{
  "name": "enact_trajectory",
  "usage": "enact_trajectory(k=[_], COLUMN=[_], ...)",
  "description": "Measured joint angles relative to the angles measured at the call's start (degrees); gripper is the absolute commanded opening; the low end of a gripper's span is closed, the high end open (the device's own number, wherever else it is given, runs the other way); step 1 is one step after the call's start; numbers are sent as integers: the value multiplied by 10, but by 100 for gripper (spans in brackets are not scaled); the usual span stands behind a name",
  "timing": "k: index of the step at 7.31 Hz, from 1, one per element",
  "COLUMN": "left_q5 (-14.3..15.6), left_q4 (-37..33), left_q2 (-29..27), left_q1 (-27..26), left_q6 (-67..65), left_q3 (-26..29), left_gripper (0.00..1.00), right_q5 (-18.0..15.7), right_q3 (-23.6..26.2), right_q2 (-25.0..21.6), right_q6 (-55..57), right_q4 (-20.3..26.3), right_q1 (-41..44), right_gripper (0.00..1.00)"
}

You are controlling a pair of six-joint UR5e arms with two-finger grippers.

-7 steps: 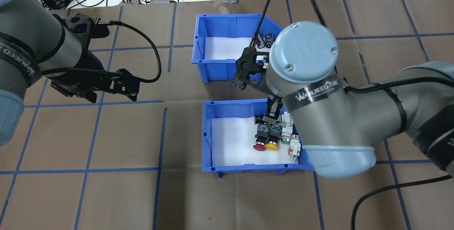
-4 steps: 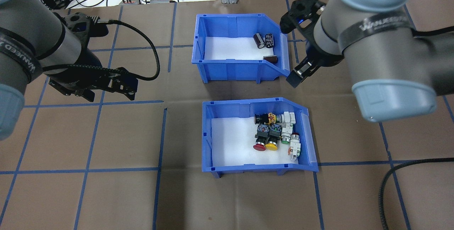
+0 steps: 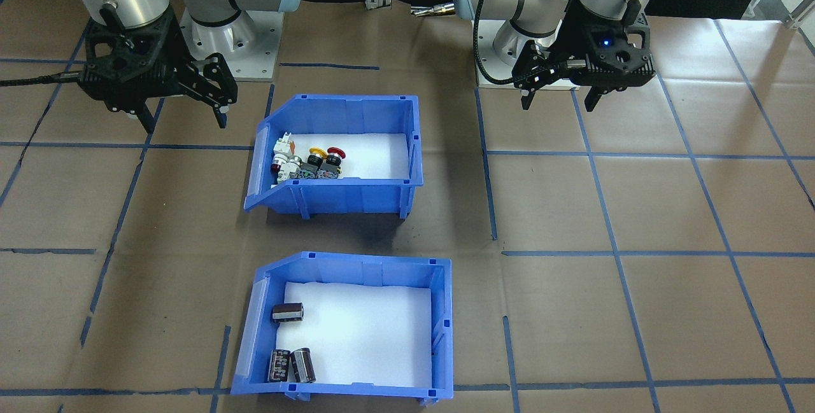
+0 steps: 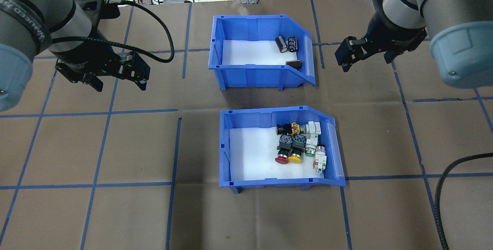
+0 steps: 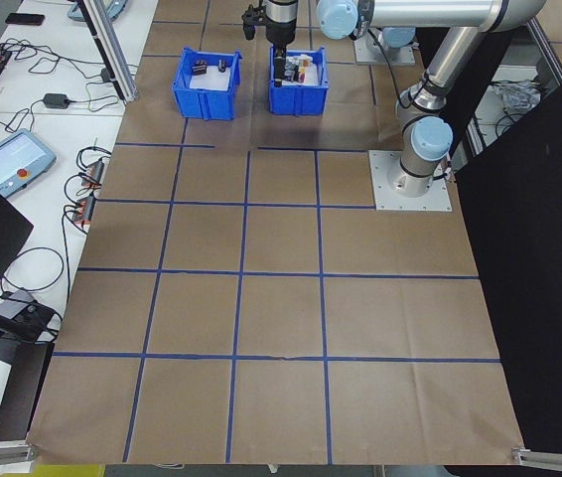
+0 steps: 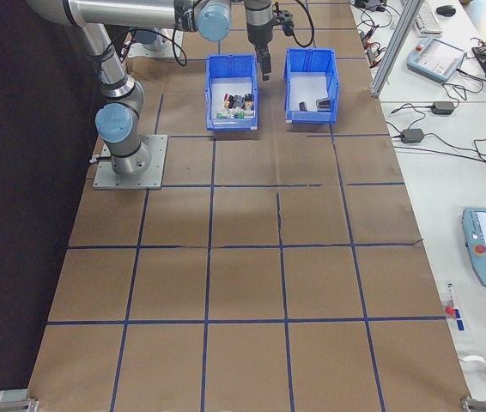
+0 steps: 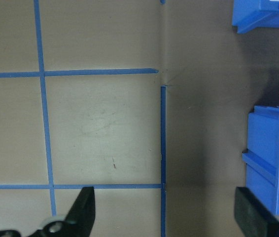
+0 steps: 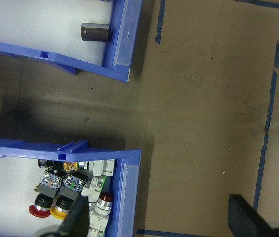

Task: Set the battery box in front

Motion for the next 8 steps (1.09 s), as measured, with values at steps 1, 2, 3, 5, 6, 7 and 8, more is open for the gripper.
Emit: enact_trajectory(k=[1,2,3,5,6,7,8], left_q5=[0,1,1,-1,-2,-3,-3], left_q4=[0,-1,0,4,8,9,10], left_q2=[0,1,1,0,-1,-2,-2], left_q1=[0,0,0,0,0,0,0], left_q6=[0,0,0,1,1,0,0], left_q3=[0,-1,-1,-2,-3,-2,0], left_gripper=[100,100,100,100,100,100,100], right_q5=[5,15,21,16,8,4,1], right_q3=[-8,-22,-41,-69,-75,-77,-77], right_q2=[11,26,41,60,62,63,63], right_q6=[56,109,137,150,149,148,147], right_q4=[2,11,36,75,80,82,82], right_q1=[-1,0,0,1,1,1,1], right_gripper=[100,100,100,100,100,100,100])
